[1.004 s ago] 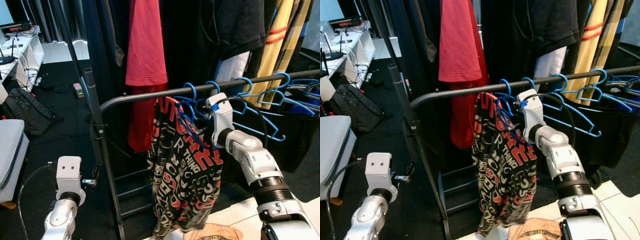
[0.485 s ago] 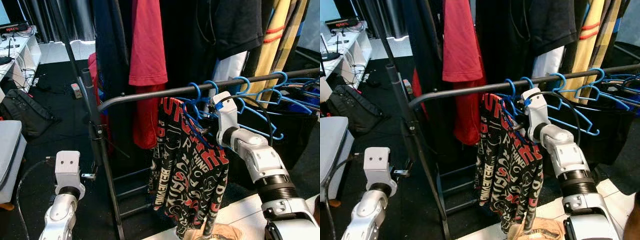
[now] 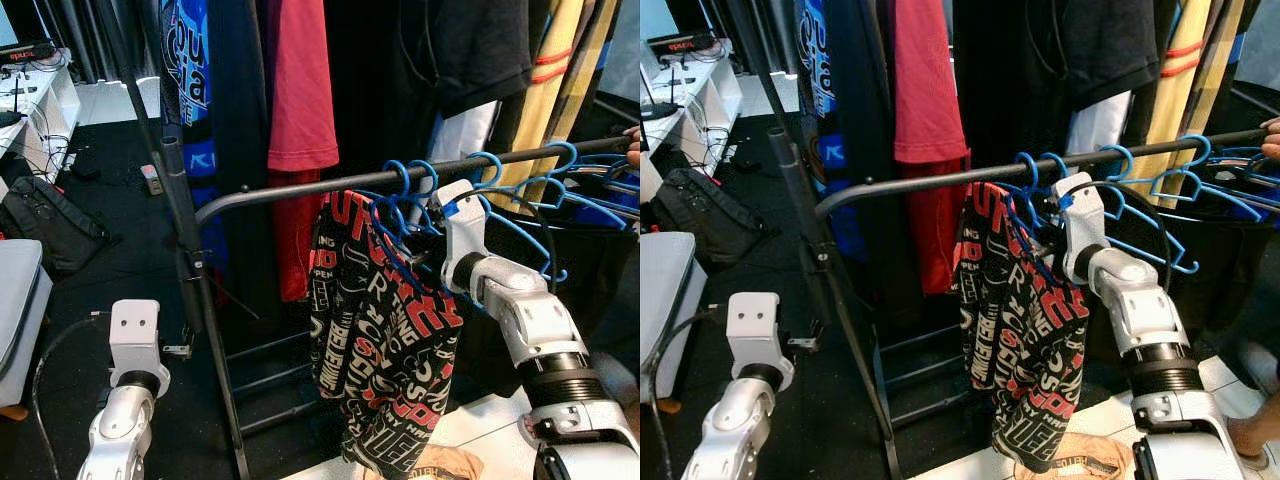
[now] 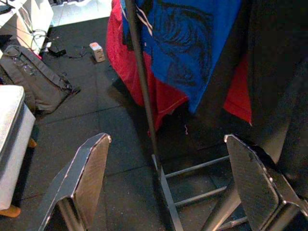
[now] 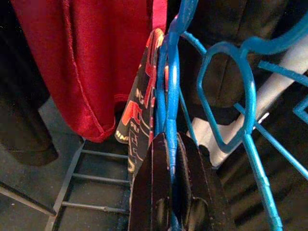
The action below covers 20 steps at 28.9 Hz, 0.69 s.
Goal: Hang hanger
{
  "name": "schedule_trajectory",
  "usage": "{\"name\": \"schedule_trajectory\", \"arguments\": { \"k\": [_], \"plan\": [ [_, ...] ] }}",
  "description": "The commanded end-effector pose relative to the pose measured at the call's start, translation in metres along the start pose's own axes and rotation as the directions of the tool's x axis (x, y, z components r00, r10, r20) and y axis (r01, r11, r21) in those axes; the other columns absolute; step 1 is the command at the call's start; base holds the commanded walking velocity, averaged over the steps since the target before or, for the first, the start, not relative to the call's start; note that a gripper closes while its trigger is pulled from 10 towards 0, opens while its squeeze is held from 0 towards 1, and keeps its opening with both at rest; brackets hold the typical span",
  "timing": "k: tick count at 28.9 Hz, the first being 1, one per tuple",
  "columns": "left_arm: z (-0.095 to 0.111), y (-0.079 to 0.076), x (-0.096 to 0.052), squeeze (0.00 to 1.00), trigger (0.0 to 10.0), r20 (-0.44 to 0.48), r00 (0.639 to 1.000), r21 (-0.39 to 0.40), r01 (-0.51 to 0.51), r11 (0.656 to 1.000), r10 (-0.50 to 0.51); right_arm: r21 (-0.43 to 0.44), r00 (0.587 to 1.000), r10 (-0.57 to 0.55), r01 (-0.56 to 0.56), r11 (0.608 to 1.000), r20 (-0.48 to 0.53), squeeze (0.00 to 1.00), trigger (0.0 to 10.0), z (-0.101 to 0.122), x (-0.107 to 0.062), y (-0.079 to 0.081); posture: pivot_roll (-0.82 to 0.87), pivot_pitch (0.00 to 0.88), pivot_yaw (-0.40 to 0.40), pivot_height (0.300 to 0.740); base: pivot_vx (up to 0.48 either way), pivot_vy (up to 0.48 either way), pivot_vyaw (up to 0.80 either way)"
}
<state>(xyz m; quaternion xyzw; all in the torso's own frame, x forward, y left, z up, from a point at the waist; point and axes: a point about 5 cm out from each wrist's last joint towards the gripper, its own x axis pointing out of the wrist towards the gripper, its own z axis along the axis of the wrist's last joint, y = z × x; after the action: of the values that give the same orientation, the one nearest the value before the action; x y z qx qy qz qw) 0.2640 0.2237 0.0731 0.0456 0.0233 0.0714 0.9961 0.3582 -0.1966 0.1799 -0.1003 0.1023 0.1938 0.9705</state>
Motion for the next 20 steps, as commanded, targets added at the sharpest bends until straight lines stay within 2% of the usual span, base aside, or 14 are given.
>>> {"name": "schedule_trajectory", "arguments": {
  "k": [1,2,6,7,8,9,16,20],
  "plan": [
    [0.005,-0.001,0.003,0.0,10.0,0.012,1.0,-0.009,0.005,1.0,-0.005,-0.024,1.0,-0.013,0.014,1.0,0.024,0.38,10.0,0.005,0.0,0.001,0.0,0.016,-0.029,0.74,0.0,0.0,0.0],
    [0.006,-0.001,0.002,0.0,10.0,0.011,1.0,-0.008,0.005,1.0,-0.004,-0.022,0.999,-0.03,0.031,0.999,0.022,0.91,10.0,0.004,0.002,0.001,0.0,0.017,-0.03,0.74,0.0,0.0,0.0],
    [0.006,0.0,0.002,0.0,10.0,0.009,1.0,-0.006,0.003,1.0,-0.003,-0.023,0.998,-0.06,0.06,0.998,0.01,0.87,10.0,0.002,0.004,-0.001,0.0,0.017,-0.03,0.74,0.0,0.0,0.0],
    [0.006,0.001,0.001,0.0,10.0,0.008,1.0,-0.005,0.003,1.0,-0.003,-0.017,0.998,-0.067,0.067,0.998,0.002,0.67,10.0,0.002,0.005,-0.001,0.0,0.017,-0.03,0.74,0.0,0.0,0.0],
    [0.006,0.001,0.001,0.0,10.0,0.008,1.0,-0.005,0.003,1.0,-0.003,-0.017,0.998,-0.067,0.067,0.998,0.002,0.67,10.0,0.002,0.005,-0.001,0.0,0.017,-0.03,0.74,0.0,0.0,0.0],
    [0.006,0.001,0.001,0.0,10.0,0.008,1.0,-0.005,0.002,1.0,-0.002,-0.014,0.997,-0.076,0.076,0.997,-0.007,0.0,10.0,0.001,0.006,-0.002,0.01,0.021,-0.031,0.74,0.0,0.0,0.0],
    [0.007,0.002,-0.001,0.0,10.0,0.008,1.0,0.0,0.003,1.0,-0.003,0.018,0.996,-0.076,0.077,0.997,-0.053,0.0,10.0,-0.002,0.011,-0.002,0.01,0.03,-0.031,0.74,0.0,0.0,0.0],
    [0.008,0.004,-0.003,0.0,10.0,0.006,1.0,0.002,0.004,1.0,-0.004,0.053,0.994,-0.025,0.031,0.998,-0.109,0.0,10.0,-0.01,0.017,0.005,0.02,0.039,-0.03,0.74,0.0,0.0,0.0]
  ]
}}
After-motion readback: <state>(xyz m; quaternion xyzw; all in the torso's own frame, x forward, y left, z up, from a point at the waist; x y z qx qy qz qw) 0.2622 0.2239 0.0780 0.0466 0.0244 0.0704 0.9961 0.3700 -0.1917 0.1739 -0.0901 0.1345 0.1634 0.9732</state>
